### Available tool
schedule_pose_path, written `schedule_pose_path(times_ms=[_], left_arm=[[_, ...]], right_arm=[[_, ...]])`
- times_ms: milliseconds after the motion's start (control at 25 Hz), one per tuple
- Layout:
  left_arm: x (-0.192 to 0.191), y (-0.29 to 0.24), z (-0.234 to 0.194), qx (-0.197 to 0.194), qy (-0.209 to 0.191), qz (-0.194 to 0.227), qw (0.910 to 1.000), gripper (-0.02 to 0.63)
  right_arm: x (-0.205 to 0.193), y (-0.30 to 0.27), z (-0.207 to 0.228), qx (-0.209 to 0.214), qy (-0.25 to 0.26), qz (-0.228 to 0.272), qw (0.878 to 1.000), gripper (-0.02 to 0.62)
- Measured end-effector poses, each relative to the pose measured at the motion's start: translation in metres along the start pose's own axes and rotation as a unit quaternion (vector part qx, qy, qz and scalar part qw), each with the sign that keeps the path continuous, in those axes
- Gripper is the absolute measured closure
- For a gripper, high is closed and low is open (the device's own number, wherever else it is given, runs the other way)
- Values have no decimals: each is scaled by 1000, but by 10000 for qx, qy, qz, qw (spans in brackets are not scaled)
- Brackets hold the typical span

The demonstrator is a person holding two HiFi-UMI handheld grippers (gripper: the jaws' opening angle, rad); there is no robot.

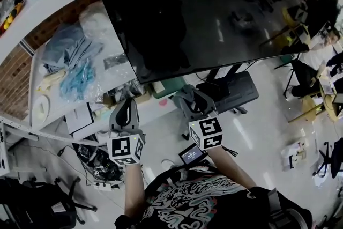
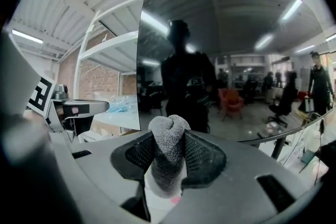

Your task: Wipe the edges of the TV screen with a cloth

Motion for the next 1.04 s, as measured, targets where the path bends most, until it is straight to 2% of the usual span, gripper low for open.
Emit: schedule_pose_path(times_ms=[520, 1040], left_arm=[[3, 18, 79, -44, 26, -101, 9999, 571], [2, 45, 110, -138, -37, -101, 9998, 571]], right_arm=[[0, 78, 40, -120, 184, 111, 9997, 433], [-11, 120, 41, -143, 133, 141, 9997, 433]])
Point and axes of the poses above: the fingertips, and each gripper's own axes: y backward along the fingers, z to its right, x out of its top, the point moved 3 cm from there along y, backward along the fingers, and after that the axes turned 11 degrees about x, right-handed, at the moved point
